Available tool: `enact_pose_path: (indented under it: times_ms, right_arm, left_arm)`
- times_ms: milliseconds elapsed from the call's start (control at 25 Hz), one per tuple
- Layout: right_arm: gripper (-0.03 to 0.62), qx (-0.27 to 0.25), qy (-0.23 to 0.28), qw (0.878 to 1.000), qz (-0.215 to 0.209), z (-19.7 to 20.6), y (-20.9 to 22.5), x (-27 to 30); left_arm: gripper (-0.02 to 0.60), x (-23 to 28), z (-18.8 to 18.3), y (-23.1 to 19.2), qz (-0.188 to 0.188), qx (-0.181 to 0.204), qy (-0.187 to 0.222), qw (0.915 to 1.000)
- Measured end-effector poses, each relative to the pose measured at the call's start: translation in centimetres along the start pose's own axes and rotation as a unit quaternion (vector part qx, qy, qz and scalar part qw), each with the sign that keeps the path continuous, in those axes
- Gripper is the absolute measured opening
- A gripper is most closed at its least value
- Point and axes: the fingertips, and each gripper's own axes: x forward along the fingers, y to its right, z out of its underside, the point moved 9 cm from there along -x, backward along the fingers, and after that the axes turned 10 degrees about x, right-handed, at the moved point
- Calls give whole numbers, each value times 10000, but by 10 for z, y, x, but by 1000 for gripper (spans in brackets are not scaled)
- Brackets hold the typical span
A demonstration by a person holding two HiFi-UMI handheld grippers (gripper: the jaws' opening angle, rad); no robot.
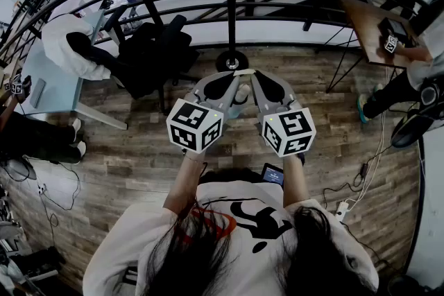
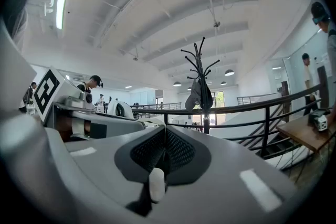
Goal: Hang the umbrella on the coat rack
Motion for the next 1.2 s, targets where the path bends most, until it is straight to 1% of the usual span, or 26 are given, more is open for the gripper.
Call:
enact_pose_path:
  times_ms: [240, 400, 480, 680, 760, 960, 1200]
  right_arm:
    - [26, -17, -23, 10000, -84, 1, 20, -9]
    - [26, 81, 23, 9994, -324, 3, 28, -18]
    - [26, 46, 14, 9993, -366, 3, 33, -23]
    - [26, 76, -114, 9992, -377, 12, 48, -38]
    - [26, 121, -105, 9992, -370, 13, 52, -42]
    - [26, 234, -34, 9992, -322, 8, 68, -41]
    - [26, 227, 39, 9992, -315, 3, 98, -27]
  left_arm:
    - [0, 19, 1, 14, 28, -32, -26, 10000]
    - [0, 28, 3, 34, 53, -8, -57, 10000]
    - [0, 32, 3, 42, 32, -18, -54, 10000]
    - [0, 36, 15, 56, -16, -397, -28, 9992]
    - [0, 39, 16, 58, -28, -445, -52, 9990]
    - [0, 55, 8, 57, 11, -383, -105, 9992]
    - [0, 89, 3, 44, 61, -349, -29, 9994]
